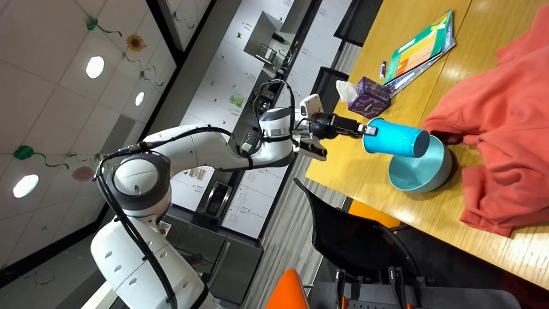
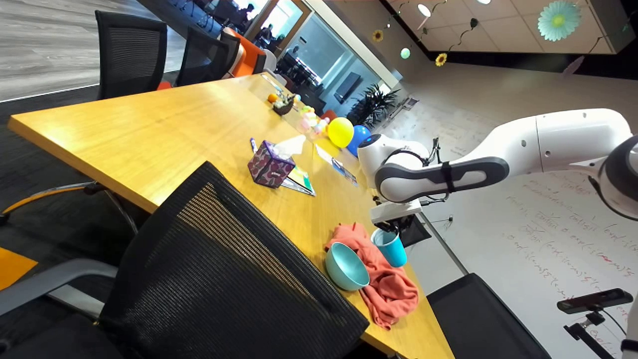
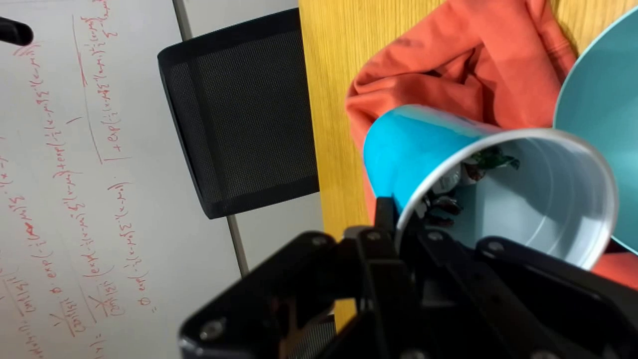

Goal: Pour the contents of the teal cup into the teal bowl

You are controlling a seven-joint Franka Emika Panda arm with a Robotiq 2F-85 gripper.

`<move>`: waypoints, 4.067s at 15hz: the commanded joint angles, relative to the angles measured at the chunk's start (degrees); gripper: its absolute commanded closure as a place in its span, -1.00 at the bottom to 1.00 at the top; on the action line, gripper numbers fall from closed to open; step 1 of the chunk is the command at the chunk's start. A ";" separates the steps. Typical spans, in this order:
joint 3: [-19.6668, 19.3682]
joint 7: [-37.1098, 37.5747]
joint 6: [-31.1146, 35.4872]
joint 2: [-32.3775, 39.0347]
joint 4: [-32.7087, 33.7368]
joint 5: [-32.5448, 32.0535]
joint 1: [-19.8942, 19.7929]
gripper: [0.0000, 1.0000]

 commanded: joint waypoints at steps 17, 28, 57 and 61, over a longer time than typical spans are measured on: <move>1.02 5.00 -16.73 14.03 7.32 -2.83 3.82 0.98; 1.04 2.89 -23.00 23.55 14.78 -6.47 3.60 0.98; 2.52 -8.20 -38.97 32.59 23.44 -16.71 4.10 0.98; 4.38 -4.92 -36.64 25.05 19.40 -14.39 3.32 0.98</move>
